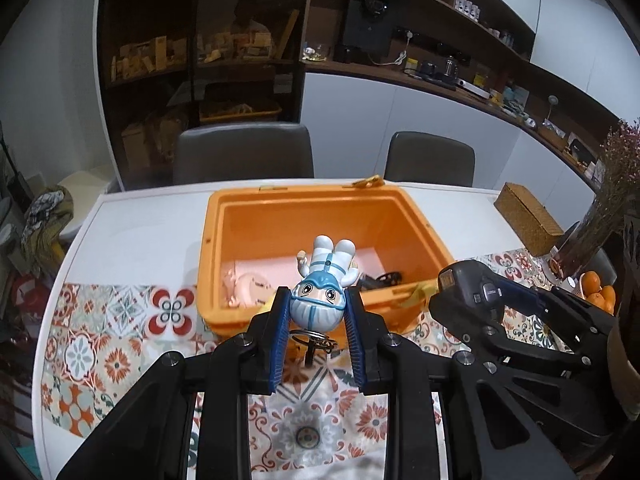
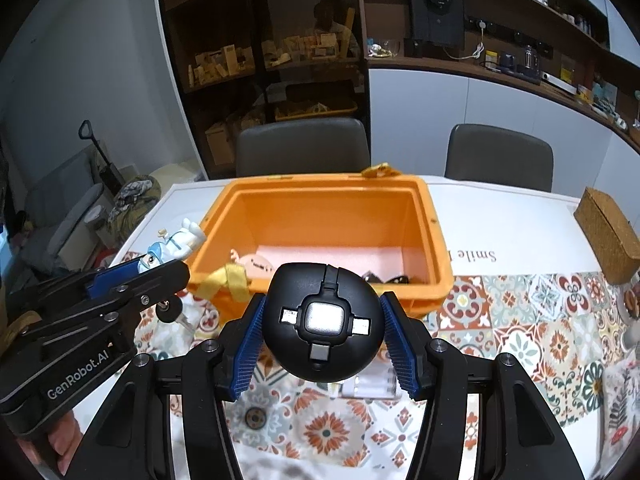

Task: Organize rigid objects
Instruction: 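Carry the figurine keychain with the left gripper while the right gripper carries the black hub to the crate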

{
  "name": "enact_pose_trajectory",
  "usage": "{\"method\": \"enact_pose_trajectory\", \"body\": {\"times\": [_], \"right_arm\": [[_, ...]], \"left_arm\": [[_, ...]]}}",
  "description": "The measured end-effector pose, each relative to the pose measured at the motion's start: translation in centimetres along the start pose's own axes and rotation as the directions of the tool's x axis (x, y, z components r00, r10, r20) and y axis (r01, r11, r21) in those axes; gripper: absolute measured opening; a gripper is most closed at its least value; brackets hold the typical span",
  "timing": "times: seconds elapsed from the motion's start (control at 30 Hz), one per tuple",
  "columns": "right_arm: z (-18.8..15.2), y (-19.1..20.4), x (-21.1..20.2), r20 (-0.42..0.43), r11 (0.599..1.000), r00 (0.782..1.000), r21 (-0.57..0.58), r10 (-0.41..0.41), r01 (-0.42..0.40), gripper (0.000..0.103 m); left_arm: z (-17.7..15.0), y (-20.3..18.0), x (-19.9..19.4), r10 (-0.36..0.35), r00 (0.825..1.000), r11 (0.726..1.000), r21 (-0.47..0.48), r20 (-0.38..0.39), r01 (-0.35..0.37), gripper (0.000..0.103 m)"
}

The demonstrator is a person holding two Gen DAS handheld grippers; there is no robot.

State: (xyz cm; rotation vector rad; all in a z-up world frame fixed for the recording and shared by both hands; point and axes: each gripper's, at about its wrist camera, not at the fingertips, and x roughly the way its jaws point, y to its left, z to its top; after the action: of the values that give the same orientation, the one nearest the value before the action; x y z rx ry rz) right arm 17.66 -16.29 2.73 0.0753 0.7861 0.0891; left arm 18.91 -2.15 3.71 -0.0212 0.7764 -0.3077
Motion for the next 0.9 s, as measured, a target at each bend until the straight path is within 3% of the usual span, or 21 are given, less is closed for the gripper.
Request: {"method": "enact_pose_trajectory", "body": {"times": [0.53,0.9], "right_arm": [[4.7,-1.3,1.6,-0.039,0.999,0.998,0.023,-0.045,0.046,0.056],[6.8,-1.8,4.2,-0.079,0.998,0.995,0.022,-0.058,0.060,0.056]], "left_arm": [[4.6,-0.6,1.4,0.056,0.998,0.995,0.084,0.015,-0.057,0.027],[6.8,0.1,5.0,0.063,0.997,0.994,0.093,-0.052,-0.058,0.027]]}}
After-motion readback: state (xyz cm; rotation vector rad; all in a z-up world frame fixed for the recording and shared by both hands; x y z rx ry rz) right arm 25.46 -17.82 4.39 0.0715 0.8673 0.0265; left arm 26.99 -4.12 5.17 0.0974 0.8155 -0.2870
